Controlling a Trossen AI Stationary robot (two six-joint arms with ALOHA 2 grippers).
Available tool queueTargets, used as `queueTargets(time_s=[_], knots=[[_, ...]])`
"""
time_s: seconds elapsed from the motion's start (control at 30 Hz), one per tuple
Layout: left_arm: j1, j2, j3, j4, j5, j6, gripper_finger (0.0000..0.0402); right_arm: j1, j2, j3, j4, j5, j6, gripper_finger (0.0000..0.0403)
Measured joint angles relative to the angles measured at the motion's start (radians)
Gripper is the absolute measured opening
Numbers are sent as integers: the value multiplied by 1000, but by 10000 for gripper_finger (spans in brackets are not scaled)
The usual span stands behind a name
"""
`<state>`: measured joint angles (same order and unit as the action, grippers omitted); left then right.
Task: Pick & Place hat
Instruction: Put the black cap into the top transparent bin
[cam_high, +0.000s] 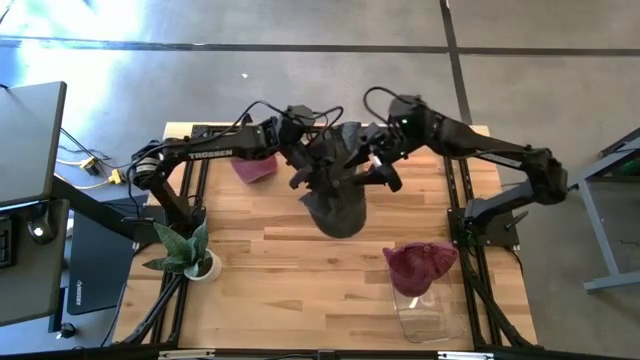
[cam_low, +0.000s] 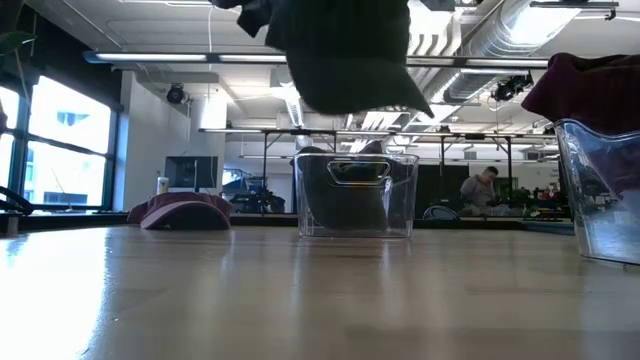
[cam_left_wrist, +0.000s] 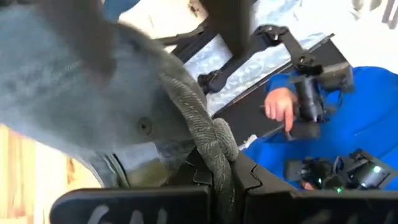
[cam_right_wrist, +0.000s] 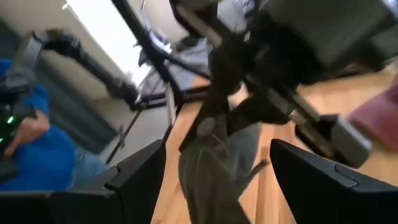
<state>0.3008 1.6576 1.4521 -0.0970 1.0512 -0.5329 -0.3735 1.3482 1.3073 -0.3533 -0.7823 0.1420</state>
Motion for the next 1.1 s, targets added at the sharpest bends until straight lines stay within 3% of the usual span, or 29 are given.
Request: queueTargets(time_s=[0.13,0.33,0.47,0.6,0.77,0.97,1.1], knots=[[0,10,4,-1,-19,-1,1,13,34,7,-17,-97,-29,277],[0,12,3,-8,-18,-5,1,64,47,7,-32,-93,-64,248],[-2,11,3,-10,-18,-5,1,101,46,7,-33,-57,-74,195],[-2,12,3,-9,-13,-1,7,126,41,7,-51,-12,-73,118],[4,11,3,31,50,4,68,136,24,7,-85,-25,-40,15],[47,11,34,41,156,5,148,130,-63,7,-163,-17,38,22],[48,-18,87,37,82,176,157,125,-111,7,-218,18,37,8]])
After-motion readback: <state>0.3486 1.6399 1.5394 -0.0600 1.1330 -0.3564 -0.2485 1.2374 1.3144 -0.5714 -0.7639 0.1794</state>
